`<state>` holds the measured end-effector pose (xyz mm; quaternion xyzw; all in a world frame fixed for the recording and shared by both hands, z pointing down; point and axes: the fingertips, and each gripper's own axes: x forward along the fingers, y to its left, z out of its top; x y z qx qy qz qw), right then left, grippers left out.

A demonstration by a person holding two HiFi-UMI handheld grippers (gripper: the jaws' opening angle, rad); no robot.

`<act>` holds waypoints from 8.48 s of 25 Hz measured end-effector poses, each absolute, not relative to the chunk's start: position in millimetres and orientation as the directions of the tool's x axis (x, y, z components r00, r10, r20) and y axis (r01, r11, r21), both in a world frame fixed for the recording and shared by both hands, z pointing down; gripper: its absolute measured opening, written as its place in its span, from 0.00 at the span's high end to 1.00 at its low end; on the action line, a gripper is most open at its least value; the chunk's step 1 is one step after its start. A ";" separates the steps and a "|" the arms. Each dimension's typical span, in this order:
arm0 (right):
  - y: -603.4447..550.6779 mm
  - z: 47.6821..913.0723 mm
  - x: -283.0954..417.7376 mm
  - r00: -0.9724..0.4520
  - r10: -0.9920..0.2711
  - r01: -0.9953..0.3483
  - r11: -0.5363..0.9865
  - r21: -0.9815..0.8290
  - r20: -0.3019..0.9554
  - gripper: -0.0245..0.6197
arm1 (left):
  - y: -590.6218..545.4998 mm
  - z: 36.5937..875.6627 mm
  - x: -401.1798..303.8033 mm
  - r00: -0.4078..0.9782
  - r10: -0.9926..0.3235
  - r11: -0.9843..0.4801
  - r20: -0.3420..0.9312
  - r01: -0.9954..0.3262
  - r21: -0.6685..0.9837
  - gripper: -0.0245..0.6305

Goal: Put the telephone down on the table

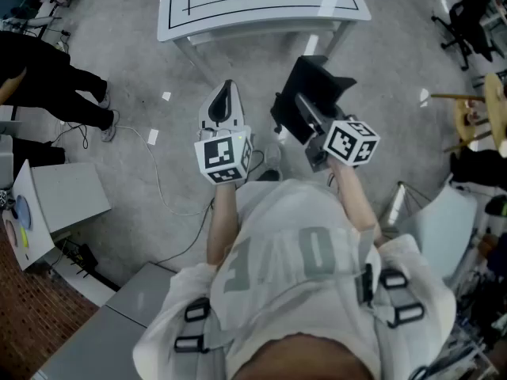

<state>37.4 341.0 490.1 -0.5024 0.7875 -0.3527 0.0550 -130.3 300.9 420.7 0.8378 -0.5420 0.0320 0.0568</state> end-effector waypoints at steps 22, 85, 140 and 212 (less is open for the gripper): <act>269.7 465.7 32.1 -0.570 -0.803 -0.702 0.368 -0.609 0.172 0.72 | 225.2 412.3 -149.8 0.343 -0.933 -0.340 0.109 -0.939 0.048 0.95; -206.2 456.6 21.2 -0.891 -0.443 -0.366 0.573 -0.734 0.099 0.72 | -238.0 401.8 -122.9 0.106 -0.986 -0.106 0.131 -0.994 0.009 0.95; -260.1 564.6 47.0 -0.808 -0.488 -0.487 0.242 -0.839 0.329 0.72 | -265.7 431.9 -143.7 0.142 -0.966 -0.142 0.217 -0.990 0.013 0.95; -278.8 447.3 184.9 -0.199 -0.910 -0.910 0.033 -0.414 0.365 0.47 | -284.8 398.7 -53.3 0.357 -0.922 -0.359 0.150 -0.933 0.019 0.95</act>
